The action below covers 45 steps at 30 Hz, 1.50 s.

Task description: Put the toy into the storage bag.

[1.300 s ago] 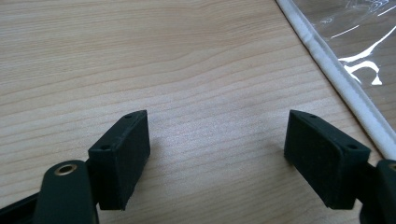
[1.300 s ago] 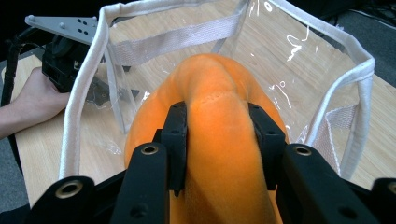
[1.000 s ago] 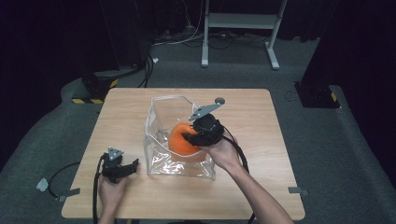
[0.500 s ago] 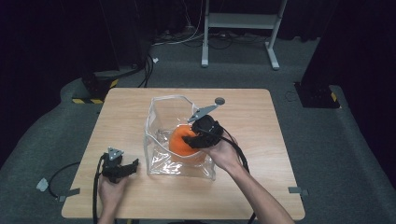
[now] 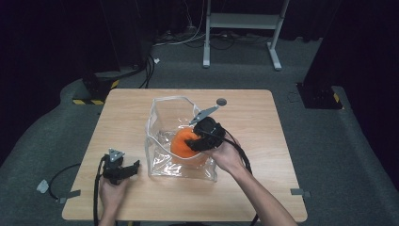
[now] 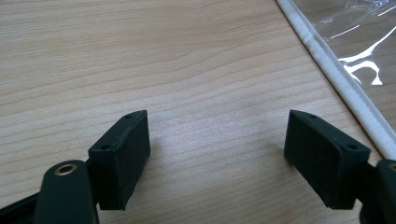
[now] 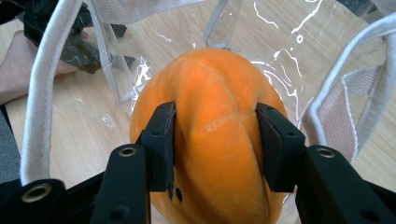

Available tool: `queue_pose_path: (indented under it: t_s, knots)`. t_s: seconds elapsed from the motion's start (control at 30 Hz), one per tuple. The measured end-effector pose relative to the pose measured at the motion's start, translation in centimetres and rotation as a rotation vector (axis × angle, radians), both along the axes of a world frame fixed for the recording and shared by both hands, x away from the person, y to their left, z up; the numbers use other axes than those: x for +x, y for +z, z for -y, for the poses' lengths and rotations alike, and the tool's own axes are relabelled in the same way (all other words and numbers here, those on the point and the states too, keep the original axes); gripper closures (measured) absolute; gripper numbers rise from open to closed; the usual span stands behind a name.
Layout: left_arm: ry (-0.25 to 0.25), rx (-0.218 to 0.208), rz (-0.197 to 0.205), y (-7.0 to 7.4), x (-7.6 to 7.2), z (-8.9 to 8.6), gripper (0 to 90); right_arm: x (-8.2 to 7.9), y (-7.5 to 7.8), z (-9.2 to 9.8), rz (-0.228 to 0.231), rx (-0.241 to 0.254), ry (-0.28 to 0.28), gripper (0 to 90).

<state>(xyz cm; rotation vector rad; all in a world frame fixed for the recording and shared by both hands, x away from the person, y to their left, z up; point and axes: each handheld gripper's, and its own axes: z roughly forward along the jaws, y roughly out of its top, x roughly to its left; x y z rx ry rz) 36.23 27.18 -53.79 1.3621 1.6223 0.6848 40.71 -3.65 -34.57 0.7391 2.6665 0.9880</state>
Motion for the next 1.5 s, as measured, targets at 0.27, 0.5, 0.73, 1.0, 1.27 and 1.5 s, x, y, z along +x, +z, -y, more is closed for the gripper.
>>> queue_pose_path:
  t_s: [0.27, 0.5, 0.73, 1.0, 1.27, 1.5]
  knots:
    - [0.003, -0.004, 0.004, -0.01, 0.03, 0.03, 22.4, 0.06, -0.35, 0.06, -0.015, -0.01, -0.002, 51.5]
    - [0.003, -0.004, 0.004, -0.01, 0.03, 0.03, 22.5, 0.06, -0.39, 0.14, -0.016, -0.003, -0.005, 49.2]
    - [0.003, -0.004, 0.004, -0.01, 0.03, 0.04, 22.4, 0.08, -0.44, 0.23, -0.016, -0.004, -0.005, 46.1]
    - [0.003, -0.004, 0.004, -0.01, 0.03, 0.04, 22.5, 0.06, -0.57, 0.21, -0.019, 0.0, 0.002, 45.5]
    - [0.003, -0.004, 0.004, -0.01, 0.03, 0.03, 22.4, -0.12, -0.53, 0.32, -0.008, 0.008, 0.005, 43.8]
    - [0.003, -0.003, 0.004, -0.01, 0.03, 0.03, 22.5, -0.19, -0.57, 0.38, -0.004, 0.014, 0.013, 43.4]
